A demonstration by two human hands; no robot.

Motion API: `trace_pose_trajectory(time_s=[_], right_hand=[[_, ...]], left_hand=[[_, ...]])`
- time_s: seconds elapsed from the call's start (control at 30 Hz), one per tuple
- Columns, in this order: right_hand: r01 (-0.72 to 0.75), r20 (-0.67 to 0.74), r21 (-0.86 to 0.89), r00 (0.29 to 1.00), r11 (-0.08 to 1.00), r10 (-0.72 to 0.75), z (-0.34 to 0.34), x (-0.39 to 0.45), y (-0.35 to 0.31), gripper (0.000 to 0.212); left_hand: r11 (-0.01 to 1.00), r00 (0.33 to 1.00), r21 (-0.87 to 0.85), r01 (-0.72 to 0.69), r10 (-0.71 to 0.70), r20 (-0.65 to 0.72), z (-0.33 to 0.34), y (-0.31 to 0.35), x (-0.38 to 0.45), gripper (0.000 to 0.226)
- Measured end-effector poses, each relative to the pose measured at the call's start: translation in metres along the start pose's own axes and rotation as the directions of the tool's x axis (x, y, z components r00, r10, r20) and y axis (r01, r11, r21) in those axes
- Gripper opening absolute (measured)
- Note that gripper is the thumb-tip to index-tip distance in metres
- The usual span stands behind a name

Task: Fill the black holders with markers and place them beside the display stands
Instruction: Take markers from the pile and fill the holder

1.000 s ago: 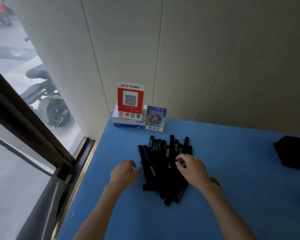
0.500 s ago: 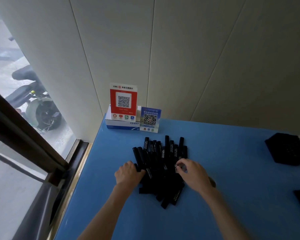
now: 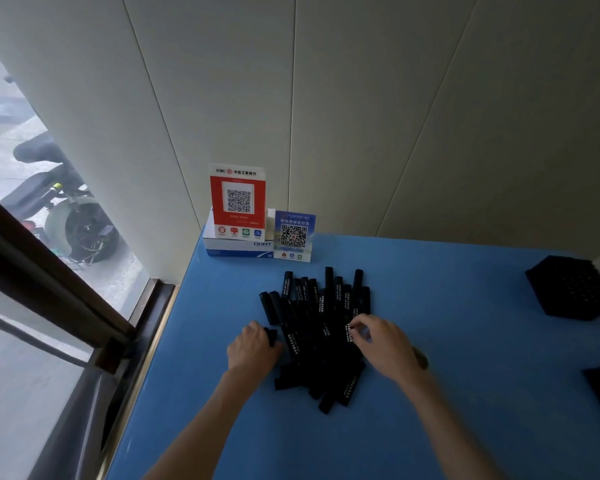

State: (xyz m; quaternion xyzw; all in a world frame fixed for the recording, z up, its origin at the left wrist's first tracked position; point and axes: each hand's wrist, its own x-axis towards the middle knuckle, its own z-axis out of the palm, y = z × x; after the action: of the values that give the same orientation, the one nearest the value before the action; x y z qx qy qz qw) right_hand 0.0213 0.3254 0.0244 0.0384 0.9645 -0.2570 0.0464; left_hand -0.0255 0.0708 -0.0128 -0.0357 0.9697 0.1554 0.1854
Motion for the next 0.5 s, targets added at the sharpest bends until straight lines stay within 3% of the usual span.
trace_pose_trajectory(time_s=[0.2, 0.27, 0.33, 0.4, 0.5], right_hand=[[-0.018, -0.017, 0.011, 1.000, 1.000, 0.019, -0.005, -0.001, 0.003, 0.011], [-0.018, -0.020, 0.027, 1.000, 0.999, 0.018, -0.006, -0.002, 0.006, 0.012], [-0.022, -0.023, 0.042, 0.999, 0.999, 0.023, -0.006, -0.002, 0.009, 0.013], [-0.023, -0.019, 0.045, 1.000, 0.999, 0.024, -0.004, -0.004, 0.012, 0.013], [-0.033, -0.012, 0.030, 0.999, 0.999, 0.033, -0.002, -0.007, 0.017, 0.012]], left_hand=[[1.000, 0.995, 0.013, -0.028, 0.030, -0.096, 0.010, -0.008, -0.002, 0.012], [0.982, 0.991, -0.189, -0.014, -0.012, -0.135, 0.006, -0.010, 0.004, 0.009], [0.898, 0.982, -0.440, 0.000, -0.083, -0.170, -0.001, -0.012, 0.014, 0.010], [0.844, 0.969, -0.536, 0.014, -0.145, -0.202, -0.011, -0.012, 0.026, 0.013], [0.815, 0.971, -0.573, 0.084, -0.197, -0.137, -0.019, -0.007, 0.042, 0.025]])
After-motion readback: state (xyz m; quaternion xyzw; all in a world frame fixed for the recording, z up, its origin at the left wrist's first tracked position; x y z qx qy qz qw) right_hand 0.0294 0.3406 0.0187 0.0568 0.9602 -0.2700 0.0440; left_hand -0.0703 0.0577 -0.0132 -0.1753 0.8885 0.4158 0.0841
